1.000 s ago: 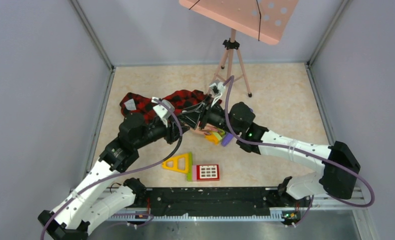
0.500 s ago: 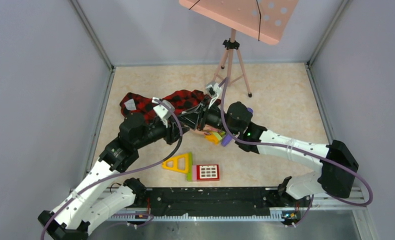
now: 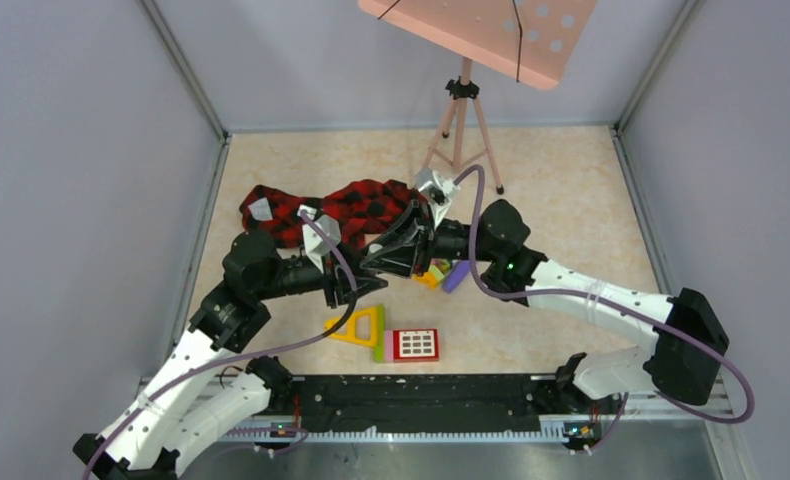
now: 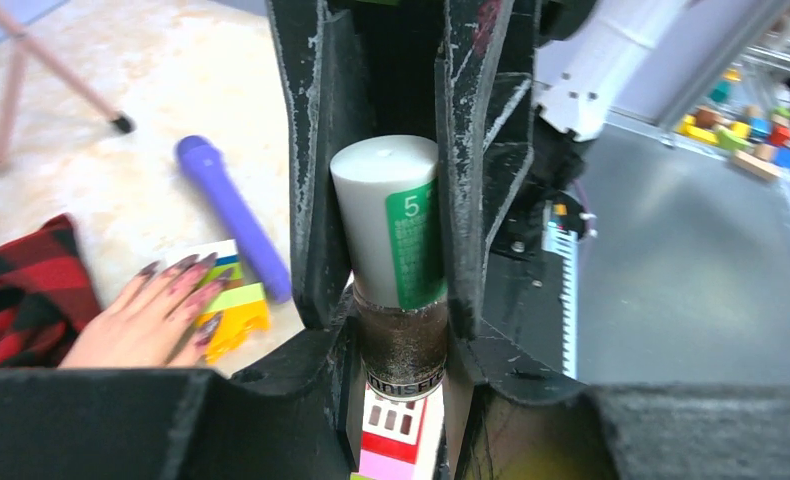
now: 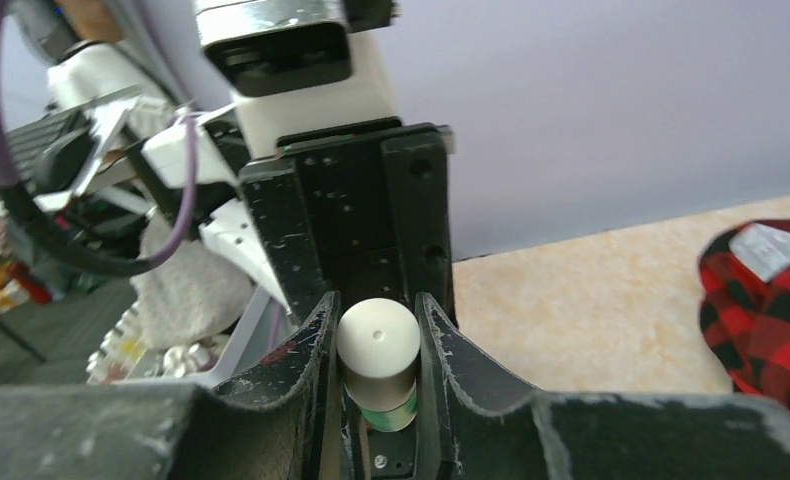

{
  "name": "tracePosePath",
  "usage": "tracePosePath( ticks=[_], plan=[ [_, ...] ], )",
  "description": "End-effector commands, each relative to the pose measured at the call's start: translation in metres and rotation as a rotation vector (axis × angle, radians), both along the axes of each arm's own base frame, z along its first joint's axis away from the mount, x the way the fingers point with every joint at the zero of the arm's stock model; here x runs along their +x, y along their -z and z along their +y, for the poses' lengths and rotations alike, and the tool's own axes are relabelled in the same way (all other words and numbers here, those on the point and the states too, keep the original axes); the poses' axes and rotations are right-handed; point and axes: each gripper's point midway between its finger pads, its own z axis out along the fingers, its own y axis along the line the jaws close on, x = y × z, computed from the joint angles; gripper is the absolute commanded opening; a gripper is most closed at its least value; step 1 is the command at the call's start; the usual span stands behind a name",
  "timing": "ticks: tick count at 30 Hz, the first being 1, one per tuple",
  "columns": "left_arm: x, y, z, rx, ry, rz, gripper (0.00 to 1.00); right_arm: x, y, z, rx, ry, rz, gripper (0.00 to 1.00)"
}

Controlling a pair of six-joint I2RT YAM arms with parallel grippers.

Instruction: Paint the nails

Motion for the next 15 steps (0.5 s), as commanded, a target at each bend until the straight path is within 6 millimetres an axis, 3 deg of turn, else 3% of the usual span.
tracePosePath(
  ticks=[1, 5, 11, 12, 14, 15],
  plan=[
    [-0.046, -0.026, -0.007, -0.065, 0.272, -0.093, 0.00, -0.037, -0.022, -0.018, 0.081, -0.184, -0.144, 0.00],
    [-0.049, -0.025, -0.009, -0.064, 0.300, -0.077, 0.00, -0.055, -0.021, -0.027, 0.092, -0.268, -0.194, 0.00],
    [-0.043, -0.023, -0.009, -0.061, 0.275, -0.078, 0.00, -0.050, -0.018, -0.029, 0.063, -0.213, -0.207, 0.00],
    [-0.042, -0.023, -0.009, -0.058, 0.268, -0.079, 0.00, -0.047, -0.016, -0.028, 0.054, -0.197, -0.205, 0.04],
    [-0.038, -0.021, -0.009, -0.052, 0.244, -0.082, 0.00, -0.042, -0.015, -0.028, 0.045, -0.162, -0.201, 0.33],
    [-0.035, -0.020, -0.009, -0.048, 0.228, -0.085, 0.00, -0.041, -0.015, -0.029, 0.044, -0.148, -0.201, 0.44]
  ],
)
